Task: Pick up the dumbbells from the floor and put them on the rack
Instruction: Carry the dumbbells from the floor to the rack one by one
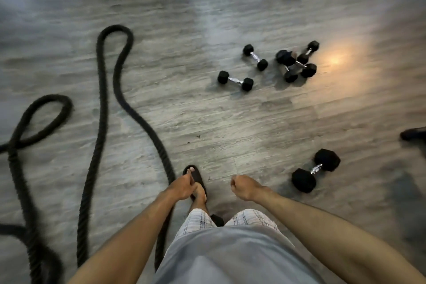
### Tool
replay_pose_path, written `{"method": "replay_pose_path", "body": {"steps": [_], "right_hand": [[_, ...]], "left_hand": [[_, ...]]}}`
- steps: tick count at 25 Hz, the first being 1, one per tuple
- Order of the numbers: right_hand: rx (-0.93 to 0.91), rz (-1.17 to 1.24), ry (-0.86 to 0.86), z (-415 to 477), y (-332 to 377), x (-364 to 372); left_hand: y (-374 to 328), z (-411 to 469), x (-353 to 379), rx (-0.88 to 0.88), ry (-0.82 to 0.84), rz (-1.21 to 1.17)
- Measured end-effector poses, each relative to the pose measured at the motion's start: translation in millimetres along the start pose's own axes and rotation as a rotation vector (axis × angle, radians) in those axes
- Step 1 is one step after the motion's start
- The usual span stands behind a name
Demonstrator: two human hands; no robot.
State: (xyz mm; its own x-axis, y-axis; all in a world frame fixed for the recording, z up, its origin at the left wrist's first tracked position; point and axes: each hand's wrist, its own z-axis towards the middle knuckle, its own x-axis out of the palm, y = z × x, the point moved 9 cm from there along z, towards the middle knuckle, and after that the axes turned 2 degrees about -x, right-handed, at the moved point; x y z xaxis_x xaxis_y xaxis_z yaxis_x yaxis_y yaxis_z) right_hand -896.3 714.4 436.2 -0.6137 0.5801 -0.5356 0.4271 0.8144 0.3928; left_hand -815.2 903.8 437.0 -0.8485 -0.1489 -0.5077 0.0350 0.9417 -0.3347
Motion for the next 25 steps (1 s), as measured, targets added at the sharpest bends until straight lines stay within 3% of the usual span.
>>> {"method": "replay_pose_path", "body": {"steps": [11, 16, 25], "right_hand": [[0.098, 0.166, -0.202, 115.4, 68.3, -199.9], [0.142, 0.182, -0.222, 163.4, 58.7, -256.1], [0.125, 0.195, -0.167, 289.3, 5.6, -393.4]], "left_hand": [[-65.9, 135.4, -191.0, 0.132, 0.123, 0.109], [-109.1, 188.0, -230.2, 0.118, 0.202, 0.071], [-215.5, 319.9, -328.4, 0.02, 0.179, 0.03]]}}
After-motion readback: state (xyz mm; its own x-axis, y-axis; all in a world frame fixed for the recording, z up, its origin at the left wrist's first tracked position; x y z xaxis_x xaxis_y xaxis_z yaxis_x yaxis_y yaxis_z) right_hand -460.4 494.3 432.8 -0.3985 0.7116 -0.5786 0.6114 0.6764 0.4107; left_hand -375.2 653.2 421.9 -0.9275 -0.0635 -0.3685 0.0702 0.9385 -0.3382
